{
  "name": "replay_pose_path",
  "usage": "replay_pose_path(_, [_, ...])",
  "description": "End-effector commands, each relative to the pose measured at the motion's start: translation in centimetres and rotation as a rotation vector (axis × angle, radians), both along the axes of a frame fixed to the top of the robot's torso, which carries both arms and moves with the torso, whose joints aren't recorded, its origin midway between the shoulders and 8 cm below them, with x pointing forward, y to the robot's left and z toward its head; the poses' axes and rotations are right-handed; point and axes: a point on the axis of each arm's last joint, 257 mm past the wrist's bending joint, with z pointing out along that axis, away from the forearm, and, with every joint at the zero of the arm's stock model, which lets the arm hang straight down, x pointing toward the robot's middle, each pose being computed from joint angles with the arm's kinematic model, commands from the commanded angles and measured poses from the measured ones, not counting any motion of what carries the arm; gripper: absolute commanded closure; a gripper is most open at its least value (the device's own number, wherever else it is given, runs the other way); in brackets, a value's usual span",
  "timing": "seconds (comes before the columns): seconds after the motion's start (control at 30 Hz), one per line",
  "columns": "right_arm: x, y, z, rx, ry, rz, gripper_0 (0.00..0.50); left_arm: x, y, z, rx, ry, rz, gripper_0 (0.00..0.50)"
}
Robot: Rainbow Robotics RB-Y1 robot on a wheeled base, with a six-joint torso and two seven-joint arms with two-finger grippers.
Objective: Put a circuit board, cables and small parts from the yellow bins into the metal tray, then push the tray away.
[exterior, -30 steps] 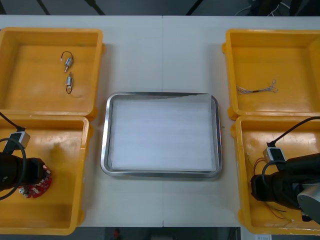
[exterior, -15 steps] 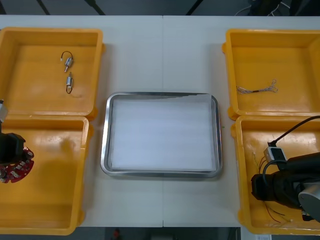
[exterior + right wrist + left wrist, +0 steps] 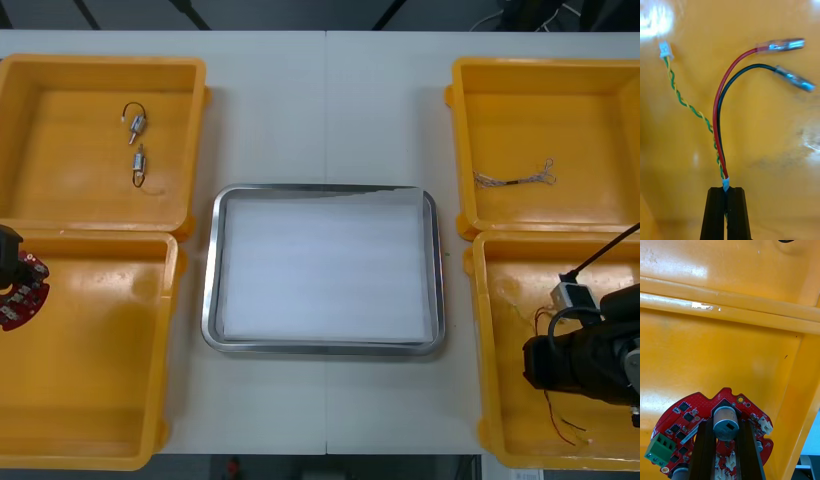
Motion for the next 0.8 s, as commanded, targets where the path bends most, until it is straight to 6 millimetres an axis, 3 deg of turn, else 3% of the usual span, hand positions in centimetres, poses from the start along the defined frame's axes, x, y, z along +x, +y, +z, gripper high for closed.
replay_pose_path(0.03, [1.3, 0.3, 4.3, 0.018, -0.062, 0.007, 0.500, 0.0, 0.2, 1.6, 0.019, -0.017, 0.024, 0.500])
replay_pose_path(0.33, [0.9, -0.2, 9.0, -0.041, -0.096, 0.050, 0.500, 0.1, -0.9, 2.7, -0.010, -0.005, 0.058, 0.500])
replay_pose_path(0.8, [0.9, 1.0, 16.1, -0.030, -0.104, 0.185, 0.500, 4.0, -7.5, 2.9, -0.117, -0.016, 0.232, 0.500])
